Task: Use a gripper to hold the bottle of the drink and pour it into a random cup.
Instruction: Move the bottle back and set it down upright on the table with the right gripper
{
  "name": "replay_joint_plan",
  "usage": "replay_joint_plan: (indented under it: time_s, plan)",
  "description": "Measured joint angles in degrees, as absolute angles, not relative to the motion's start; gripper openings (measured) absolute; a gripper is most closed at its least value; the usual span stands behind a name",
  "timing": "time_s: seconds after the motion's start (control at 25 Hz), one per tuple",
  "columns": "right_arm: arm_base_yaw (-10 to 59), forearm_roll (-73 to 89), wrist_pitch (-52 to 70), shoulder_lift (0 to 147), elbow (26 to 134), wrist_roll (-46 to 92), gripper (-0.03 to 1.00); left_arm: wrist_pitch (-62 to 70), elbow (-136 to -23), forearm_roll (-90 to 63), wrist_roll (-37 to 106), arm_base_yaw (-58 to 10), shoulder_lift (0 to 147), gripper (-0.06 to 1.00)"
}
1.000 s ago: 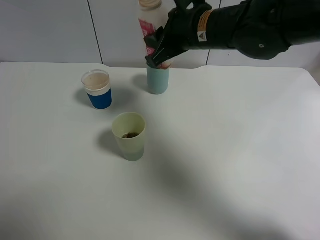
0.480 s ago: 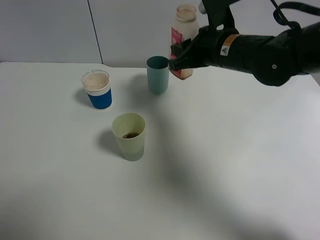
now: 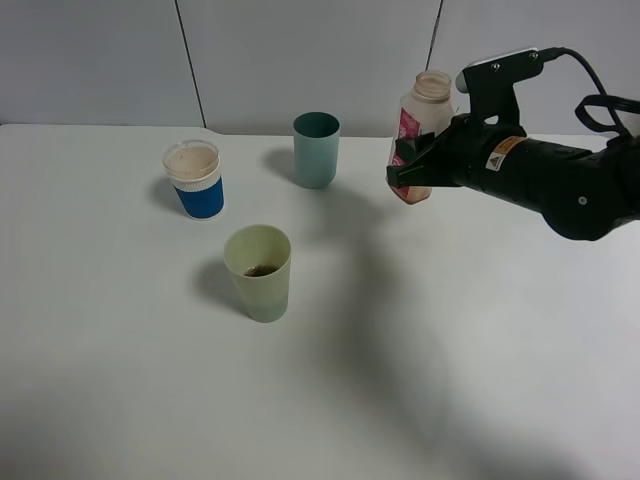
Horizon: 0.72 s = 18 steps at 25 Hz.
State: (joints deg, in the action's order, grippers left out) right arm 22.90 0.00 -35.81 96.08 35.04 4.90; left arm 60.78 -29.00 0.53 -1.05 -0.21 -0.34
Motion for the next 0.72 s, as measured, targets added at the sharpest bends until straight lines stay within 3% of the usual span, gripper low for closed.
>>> replay_joint_plan:
  time_s: [0.72]
  plan:
    - [22.82,0.00,-46.45,110.76,34.52,6.18,0.38,60.78,-29.00,0.53,-1.05,-0.21,-0.34,0.93]
